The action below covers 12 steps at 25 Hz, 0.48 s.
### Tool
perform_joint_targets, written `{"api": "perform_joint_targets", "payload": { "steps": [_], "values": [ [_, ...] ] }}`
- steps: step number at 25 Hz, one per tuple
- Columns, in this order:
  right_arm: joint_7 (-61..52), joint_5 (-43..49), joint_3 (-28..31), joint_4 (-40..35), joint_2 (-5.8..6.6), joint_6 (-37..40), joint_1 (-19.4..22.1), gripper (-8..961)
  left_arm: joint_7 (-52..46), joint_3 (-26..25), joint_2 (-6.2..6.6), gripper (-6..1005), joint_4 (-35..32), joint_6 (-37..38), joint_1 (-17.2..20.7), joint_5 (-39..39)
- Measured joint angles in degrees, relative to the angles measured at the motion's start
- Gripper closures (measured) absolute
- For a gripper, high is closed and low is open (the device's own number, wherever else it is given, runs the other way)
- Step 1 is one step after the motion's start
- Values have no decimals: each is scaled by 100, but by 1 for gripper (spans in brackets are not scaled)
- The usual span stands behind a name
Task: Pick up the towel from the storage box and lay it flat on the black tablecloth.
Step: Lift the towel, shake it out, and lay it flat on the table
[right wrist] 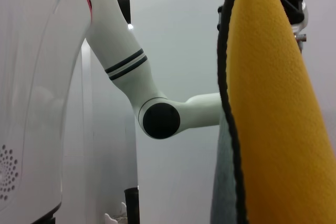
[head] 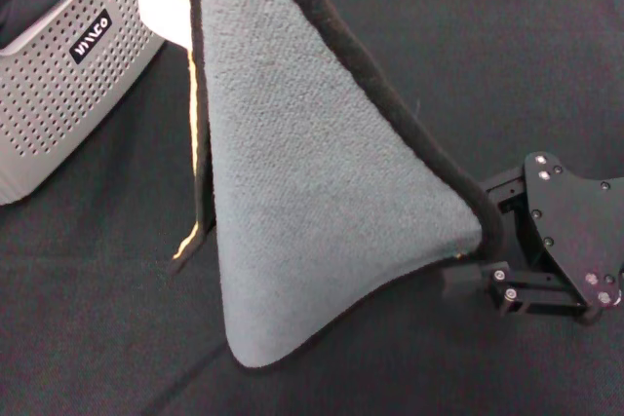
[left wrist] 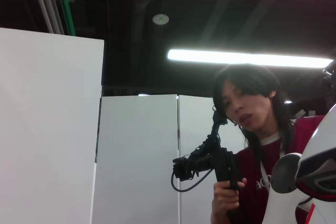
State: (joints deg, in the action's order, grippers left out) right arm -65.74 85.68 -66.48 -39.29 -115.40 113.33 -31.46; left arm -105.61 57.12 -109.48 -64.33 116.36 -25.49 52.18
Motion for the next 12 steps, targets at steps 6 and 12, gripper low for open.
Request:
{"api": "perform_joint_targets", "payload": {
  "steps": [6,12],
  "values": [
    [1,75,-31,1,0,-48,-38,653,3,0,3,972,0,0,0,3],
    [6,80,6,1,0,-40,12,716,5,0,16,972,0,0,0,3]
  ]
}}
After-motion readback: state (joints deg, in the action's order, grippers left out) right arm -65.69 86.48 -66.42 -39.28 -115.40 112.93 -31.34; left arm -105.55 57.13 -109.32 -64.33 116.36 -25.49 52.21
